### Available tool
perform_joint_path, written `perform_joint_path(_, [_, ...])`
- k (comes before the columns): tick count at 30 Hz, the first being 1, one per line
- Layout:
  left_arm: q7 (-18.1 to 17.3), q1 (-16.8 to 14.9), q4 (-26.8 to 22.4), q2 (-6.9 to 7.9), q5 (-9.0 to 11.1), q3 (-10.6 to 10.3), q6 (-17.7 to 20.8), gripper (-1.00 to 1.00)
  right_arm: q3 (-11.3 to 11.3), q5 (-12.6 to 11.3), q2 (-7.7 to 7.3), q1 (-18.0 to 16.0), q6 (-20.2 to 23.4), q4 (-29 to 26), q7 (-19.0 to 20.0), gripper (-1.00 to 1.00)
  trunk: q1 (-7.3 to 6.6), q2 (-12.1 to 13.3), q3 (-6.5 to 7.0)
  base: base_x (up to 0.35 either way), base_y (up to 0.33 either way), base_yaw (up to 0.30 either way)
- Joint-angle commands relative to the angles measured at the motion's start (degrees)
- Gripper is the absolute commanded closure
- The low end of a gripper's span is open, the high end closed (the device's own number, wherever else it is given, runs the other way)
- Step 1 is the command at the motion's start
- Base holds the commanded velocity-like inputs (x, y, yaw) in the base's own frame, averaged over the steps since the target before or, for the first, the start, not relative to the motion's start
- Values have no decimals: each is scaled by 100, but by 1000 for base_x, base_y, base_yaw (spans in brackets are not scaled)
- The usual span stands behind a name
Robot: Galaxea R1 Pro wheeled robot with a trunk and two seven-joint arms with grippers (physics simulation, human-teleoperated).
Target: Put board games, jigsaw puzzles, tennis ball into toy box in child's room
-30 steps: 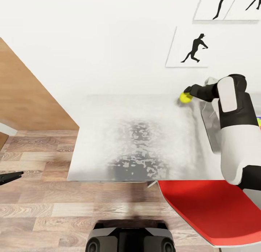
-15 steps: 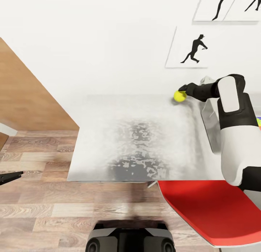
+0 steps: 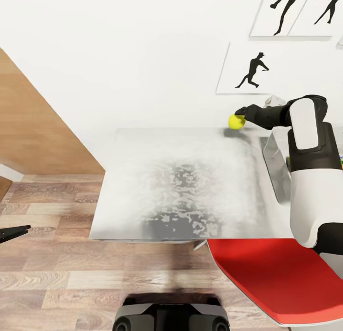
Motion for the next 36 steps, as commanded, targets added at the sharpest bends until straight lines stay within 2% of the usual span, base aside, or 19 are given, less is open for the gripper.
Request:
perform_joint_path(1, [-19,-4,3,5,30,-30,61,-100,-5,-127,-1,17,14,-84,-55,100,4,-9,2,0,0,0])
perform_joint_path(3, [-19,-4,3,4,29,-30,61,-100,-7,-235,-2,37,14,-168,-54,100,4,-9,21,0,0,0])
perform_joint_path(7, [-19,-4,3,4,29,-30,61,-100,-2,-662,-25,125,14,-358,-58,100,4,-9,59,0,0,0])
perform_joint_path(8, [-19,-4,3,4,28,-30,61,-100,8,-849,-31,172,14,-403,-59,100,4,-9,69,0,0,0])
perform_joint_path(13, [-19,-4,3,4,28,-30,61,-100,104,-1240,-40,255,14,-483,-61,100,4,-9,116,0,0,0])
perform_joint_path(19, [-19,-4,3,4,28,-30,61,-100,173,-1491,-57,301,14,-540,-62,100,4,-9,174,0,0,0])
perform_joint_path(25, [-19,-4,-4,9,28,-30,61,-100,163,-1865,-69,581,14,-731,-62,100,4,-9,231,0,0,0])
perform_joint_path(36, [-19,-4,-5,11,28,-34,61,-100,159,-2019,-77,880,14,-1059,-70,100,4,-9,336,0,0,0])
